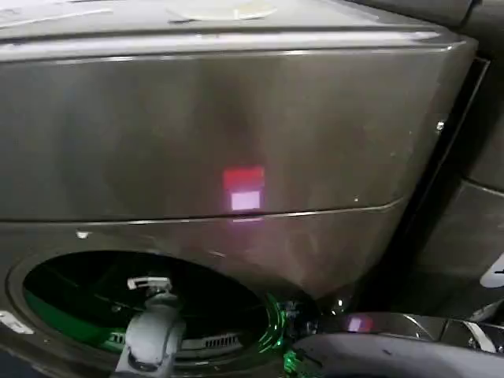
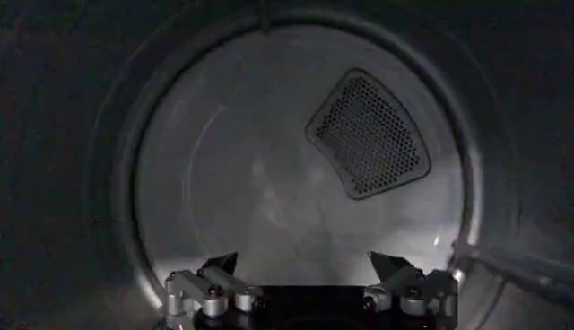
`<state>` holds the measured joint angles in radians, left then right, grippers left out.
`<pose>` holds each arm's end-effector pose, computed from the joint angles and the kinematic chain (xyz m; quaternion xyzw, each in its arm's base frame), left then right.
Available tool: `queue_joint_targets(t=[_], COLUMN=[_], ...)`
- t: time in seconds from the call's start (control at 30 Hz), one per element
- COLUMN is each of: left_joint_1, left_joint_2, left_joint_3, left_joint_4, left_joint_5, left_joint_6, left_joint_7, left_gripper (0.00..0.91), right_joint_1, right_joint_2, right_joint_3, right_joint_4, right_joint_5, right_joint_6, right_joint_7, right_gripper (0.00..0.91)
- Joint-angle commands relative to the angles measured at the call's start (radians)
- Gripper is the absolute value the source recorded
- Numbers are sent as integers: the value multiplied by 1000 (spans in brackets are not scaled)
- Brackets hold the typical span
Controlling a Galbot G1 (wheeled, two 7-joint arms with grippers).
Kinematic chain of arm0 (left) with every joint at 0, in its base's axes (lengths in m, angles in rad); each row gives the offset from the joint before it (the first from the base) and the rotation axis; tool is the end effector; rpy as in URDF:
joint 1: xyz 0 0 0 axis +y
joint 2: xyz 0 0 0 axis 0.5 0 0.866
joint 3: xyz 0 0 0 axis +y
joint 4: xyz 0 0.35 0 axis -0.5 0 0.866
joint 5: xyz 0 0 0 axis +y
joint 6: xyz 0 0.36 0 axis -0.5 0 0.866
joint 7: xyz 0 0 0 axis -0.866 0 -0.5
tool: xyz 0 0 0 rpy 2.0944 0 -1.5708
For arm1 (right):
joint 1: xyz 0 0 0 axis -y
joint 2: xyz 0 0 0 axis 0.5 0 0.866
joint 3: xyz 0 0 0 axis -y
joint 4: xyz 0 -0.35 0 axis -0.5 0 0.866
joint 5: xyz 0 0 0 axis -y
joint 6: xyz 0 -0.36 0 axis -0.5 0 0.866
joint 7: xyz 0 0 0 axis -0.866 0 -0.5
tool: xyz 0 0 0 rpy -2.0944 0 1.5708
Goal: Grasp the clothes from the dryer.
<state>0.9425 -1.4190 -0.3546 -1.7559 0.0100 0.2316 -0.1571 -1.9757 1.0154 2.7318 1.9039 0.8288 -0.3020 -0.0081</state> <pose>0.3771 -0.0159 -0.2514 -0.0012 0.9960 0.0844 0.0297 -0.1639 -0.3548 0.1302 0.5702 0.7353 -0.2773 0.2394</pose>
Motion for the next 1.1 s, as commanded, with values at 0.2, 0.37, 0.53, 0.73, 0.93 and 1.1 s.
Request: queue_joint_targets(t=[0.2,0.37,0.53,0.73,0.93,1.1], left_joint_1=[-334,-478,-621,-733,-849,-960], left_joint_2=[-24,-37,-26,8,18,23], left_joint_3=[13,15,23,69,141,231], left_joint_4=[444,686,887,1074,1269,1394], left_joint_5=[10,43,109,222,368,375], left_joint_6=[-46,-94,-114,-153,-214,-333], left_joint_7=[16,73,252,530,693,866], left_gripper=[907,907,907,907,907,907], right_joint_1=[4,10,11,11,6,2], right_joint_2=[-1,0,0,0,-2,-4], right_joint_3=[7,7,7,7,10,15], right_joint_4=[-12,-20,-24,-27,-24,-26], right_joint_5=[1,1,3,7,16,23], right_joint_6=[-4,-4,-4,-5,-5,-6], right_joint_7=[-8,-9,-9,-9,-10,-11], right_gripper=[907,907,907,907,907,907])
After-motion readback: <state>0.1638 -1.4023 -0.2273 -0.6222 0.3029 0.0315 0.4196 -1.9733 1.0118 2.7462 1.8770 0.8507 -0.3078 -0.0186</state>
